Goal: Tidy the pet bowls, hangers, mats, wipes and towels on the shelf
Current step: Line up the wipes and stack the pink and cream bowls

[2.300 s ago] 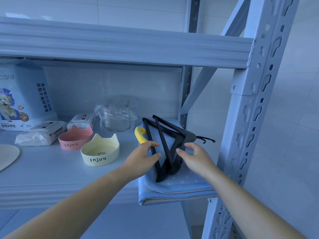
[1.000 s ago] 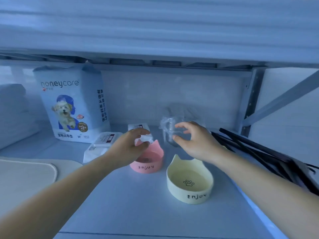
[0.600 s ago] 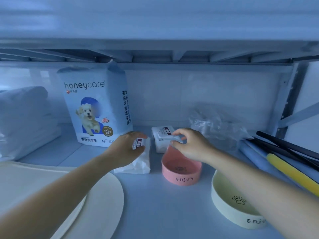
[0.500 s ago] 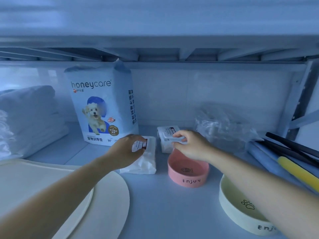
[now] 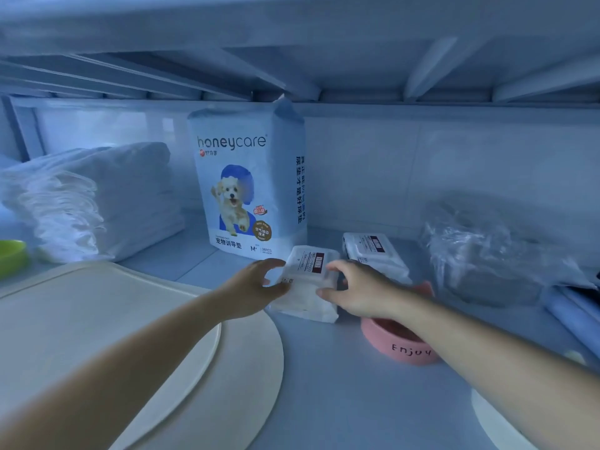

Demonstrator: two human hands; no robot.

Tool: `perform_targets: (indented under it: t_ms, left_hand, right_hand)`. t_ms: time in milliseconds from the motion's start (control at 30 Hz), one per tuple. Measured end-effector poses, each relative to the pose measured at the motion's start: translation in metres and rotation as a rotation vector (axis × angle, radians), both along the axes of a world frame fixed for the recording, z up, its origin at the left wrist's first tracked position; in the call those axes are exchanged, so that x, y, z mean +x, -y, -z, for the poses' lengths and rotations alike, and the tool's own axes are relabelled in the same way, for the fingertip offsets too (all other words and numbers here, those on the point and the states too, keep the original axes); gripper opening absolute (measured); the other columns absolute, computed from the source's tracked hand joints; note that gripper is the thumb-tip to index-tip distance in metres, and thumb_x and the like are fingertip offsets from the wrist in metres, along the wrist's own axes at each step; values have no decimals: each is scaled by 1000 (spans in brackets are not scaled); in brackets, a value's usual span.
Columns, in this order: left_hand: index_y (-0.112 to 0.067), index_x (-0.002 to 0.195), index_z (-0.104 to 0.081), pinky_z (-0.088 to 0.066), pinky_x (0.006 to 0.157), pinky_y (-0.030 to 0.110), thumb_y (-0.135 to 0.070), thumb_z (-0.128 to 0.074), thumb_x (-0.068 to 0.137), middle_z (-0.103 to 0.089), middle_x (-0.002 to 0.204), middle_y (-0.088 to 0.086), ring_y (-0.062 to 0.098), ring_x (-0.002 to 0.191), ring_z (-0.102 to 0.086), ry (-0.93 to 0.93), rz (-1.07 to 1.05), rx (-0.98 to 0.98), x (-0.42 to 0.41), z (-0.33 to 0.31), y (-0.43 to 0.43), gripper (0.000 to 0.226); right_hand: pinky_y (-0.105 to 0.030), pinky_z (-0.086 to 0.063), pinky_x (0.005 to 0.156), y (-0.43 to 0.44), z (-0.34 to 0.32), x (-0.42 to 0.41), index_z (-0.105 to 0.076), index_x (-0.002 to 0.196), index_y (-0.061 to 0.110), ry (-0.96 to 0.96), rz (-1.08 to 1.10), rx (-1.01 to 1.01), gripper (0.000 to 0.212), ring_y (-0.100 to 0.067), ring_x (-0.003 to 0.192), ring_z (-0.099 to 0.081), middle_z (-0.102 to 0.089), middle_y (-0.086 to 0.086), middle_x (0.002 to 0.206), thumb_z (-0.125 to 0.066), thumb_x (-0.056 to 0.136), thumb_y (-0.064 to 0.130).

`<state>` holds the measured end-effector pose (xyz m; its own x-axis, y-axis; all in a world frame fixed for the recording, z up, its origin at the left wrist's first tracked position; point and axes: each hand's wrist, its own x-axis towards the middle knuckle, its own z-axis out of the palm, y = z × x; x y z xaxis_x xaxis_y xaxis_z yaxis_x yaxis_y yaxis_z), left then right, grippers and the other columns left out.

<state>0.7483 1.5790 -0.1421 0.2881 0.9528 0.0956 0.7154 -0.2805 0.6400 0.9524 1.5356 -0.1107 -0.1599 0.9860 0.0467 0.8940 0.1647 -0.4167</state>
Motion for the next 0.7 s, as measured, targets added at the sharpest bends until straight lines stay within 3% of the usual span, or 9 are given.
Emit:
perform_targets:
  t_ms: [67, 133, 233, 300, 433, 533, 633, 700]
  left_hand:
    - [-26, 143, -30, -49, 88, 31, -37, -58, 89, -38, 143, -1, 19, 113, -54, 68, -11, -84, -1, 2, -6, 61]
    - [-21, 143, -30, -51, 85, 34, -27, -62, 88, -40, 141, 4, 24, 114, -54, 247, -8, -241, 0, 2, -12, 64]
    - [-19, 122, -48, -48, 91, 37, -17, -61, 89, -50, 133, 13, 26, 112, -56, 355, 102, -408, 0, -1, -22, 36]
    - [-26, 112, -52, -48, 96, 39, -18, -64, 87, -53, 131, 10, 24, 113, -57, 362, 160, -417, -2, 0, -26, 29]
    - [-41, 106, -53, -49, 97, 46, -27, -72, 78, -53, 125, -3, 20, 115, -55, 372, 239, -370, -7, 2, -33, 36]
    - [-42, 108, -50, -49, 96, 42, -18, -65, 87, -53, 117, -14, 17, 114, -55, 385, 307, -359, -8, 5, -38, 34]
    - [-45, 103, -50, -53, 91, 40, -21, -64, 87, -52, 114, -20, 15, 110, -57, 367, 340, -322, -11, 6, -38, 32]
    - [-44, 104, -50, -55, 88, 40, -21, -64, 87, -52, 111, -23, 12, 108, -57, 375, 357, -308, -12, 6, -38, 31]
  right_hand:
    - [-29, -36, 79, 0, 0, -7, -42, 127, 20, 58, 29, -46, 54, -18, 106, -53, -55, 2, 120, -57, 85, 51]
    - [-30, -40, 79, -3, 2, -15, -43, 120, 19, 37, 68, -74, 57, -17, 99, -55, -59, 1, 113, -60, 80, 56]
    - [-35, -47, 90, -9, 6, -25, -43, 119, 19, -20, 109, -82, 69, -19, 105, -57, -59, 3, 113, -67, 69, 61]
    - [-33, -46, 89, -9, 5, -30, -41, 124, 18, -20, 122, -92, 74, -19, 108, -56, -57, 5, 117, -69, 68, 59]
    - [-33, -45, 89, -4, 6, -35, -40, 129, 17, 7, 153, -95, 74, -19, 108, -54, -55, 2, 123, -70, 73, 53]
    - [-31, -44, 90, -1, 8, -35, -45, 125, 23, 0, 174, -80, 66, -16, 107, -55, -57, 6, 122, -72, 72, 51]
    - [-21, -41, 76, 5, 6, -37, -49, 121, 27, -74, 182, -69, 52, -10, 96, -53, -59, 12, 112, -73, 77, 40]
    - [-19, -41, 77, 5, 7, -39, -50, 122, 29, -129, 179, -62, 52, -8, 97, -52, -59, 12, 113, -74, 77, 36]
